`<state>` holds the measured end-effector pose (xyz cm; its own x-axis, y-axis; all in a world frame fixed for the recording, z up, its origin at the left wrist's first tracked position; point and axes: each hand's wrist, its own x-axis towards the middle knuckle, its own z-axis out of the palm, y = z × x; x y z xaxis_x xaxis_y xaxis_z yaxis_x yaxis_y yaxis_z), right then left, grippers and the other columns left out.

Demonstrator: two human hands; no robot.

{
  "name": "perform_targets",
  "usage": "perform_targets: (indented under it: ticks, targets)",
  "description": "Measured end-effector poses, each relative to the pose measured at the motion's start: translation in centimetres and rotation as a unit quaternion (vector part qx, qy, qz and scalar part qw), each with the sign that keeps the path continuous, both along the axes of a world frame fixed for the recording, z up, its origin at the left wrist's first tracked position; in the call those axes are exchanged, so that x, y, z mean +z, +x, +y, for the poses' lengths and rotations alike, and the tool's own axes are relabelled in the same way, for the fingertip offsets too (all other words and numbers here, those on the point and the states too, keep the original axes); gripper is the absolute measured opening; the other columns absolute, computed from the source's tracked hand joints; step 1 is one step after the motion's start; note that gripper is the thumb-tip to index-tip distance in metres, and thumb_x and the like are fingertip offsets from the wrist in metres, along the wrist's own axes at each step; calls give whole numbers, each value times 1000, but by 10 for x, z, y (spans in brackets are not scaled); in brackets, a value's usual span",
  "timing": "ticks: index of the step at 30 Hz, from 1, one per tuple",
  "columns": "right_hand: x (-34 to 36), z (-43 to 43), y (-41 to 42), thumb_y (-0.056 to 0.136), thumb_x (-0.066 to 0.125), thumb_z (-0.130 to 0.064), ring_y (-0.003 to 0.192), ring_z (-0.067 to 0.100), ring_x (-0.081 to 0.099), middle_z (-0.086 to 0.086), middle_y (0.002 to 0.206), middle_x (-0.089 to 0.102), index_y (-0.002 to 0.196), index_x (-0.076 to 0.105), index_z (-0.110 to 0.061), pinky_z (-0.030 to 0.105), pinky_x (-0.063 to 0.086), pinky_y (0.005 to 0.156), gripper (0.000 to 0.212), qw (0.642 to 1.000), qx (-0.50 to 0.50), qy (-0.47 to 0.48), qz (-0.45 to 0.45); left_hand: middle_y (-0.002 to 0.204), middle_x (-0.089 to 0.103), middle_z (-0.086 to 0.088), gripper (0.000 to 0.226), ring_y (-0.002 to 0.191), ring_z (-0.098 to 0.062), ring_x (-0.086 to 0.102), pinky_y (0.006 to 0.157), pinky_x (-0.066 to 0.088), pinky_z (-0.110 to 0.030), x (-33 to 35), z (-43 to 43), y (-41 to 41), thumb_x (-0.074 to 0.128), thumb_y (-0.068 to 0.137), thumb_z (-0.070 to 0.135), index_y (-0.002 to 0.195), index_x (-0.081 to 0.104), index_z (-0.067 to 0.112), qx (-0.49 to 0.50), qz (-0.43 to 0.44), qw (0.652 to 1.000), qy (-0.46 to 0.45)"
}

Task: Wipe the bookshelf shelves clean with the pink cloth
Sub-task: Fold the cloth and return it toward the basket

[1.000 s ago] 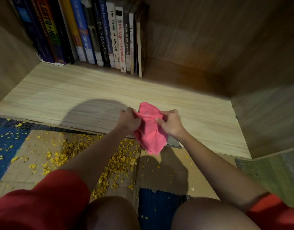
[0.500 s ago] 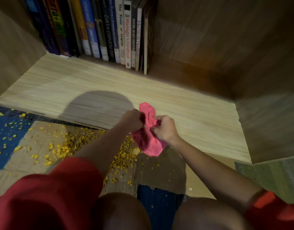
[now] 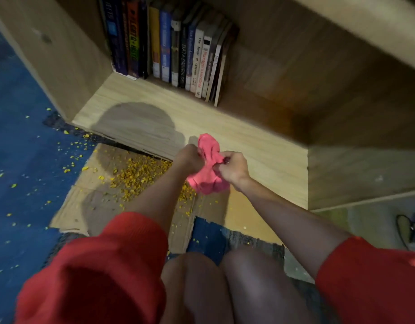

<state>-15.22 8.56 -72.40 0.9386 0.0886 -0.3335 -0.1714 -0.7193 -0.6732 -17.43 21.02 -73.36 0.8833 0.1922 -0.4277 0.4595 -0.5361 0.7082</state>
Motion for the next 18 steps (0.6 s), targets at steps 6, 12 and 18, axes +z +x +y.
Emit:
perform_targets:
  ticks: [6,12,18]
  targets:
    - [108,-2,-36,77,63,5,81,11,54,5,92,67,98,71,-4,13,38,61,25,999,35,6,-12,110,64,-21,25,106,-33,59,86,44,-34,97,-1,-34,55,89,9,109,60,-5,2,-13,999,-30]
    - [209,-7,-79,78,59,6,94,16,56,5,104,66,105,66,-5,13,35,72,29,999,28,-8,19,86,57,-16,23,95,-34,61,65,47,-27,204,-3,-65,48,86,4,104,57,-7,-31,66,997,-32]
    - [314,-13,-111,79,65,2,88,12,54,5,101,66,100,67,-6,13,38,65,23,1000,13,-2,28,104,56,-13,26,92,-23,51,76,46,-23,311,2,-89,54,90,11,113,54,-1,-96,96,989,-50]
